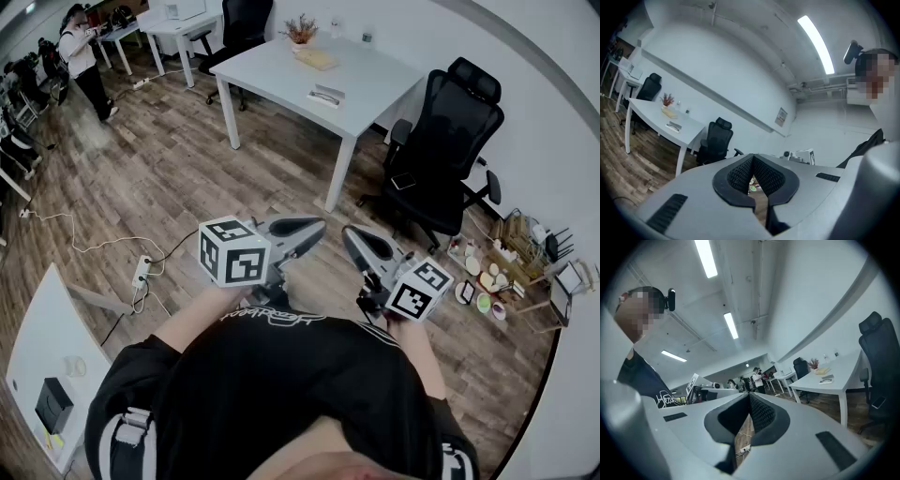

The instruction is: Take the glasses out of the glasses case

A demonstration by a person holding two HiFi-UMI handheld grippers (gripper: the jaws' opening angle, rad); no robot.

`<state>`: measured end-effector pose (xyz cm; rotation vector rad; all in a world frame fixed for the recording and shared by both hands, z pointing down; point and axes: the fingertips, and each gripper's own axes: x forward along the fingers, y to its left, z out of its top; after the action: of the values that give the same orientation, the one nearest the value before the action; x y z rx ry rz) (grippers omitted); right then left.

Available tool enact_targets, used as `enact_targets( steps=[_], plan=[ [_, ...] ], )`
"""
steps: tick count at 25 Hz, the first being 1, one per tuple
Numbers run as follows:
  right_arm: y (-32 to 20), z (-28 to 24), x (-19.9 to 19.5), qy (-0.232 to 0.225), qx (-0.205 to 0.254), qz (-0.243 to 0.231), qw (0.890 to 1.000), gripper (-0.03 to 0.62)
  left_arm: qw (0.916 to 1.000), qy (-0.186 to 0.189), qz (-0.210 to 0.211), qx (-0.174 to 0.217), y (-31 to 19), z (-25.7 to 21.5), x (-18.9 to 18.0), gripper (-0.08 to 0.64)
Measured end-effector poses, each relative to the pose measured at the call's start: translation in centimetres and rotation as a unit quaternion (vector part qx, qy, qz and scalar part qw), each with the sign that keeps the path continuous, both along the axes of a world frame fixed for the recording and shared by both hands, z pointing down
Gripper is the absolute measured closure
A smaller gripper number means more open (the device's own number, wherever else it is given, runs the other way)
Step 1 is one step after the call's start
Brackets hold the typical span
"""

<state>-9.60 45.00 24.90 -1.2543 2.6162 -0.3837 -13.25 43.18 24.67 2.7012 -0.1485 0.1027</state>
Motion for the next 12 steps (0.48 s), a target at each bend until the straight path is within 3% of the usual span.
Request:
enact_targets(
  steps=[12],
  plan=[
    [0.2,-0.1,-2.5,0.021,-0.003,-0.008,1.0,0.584,0.9987,0.019,-0.047,-0.009,-0.4,0.3,-3.3,0.552]
  ],
)
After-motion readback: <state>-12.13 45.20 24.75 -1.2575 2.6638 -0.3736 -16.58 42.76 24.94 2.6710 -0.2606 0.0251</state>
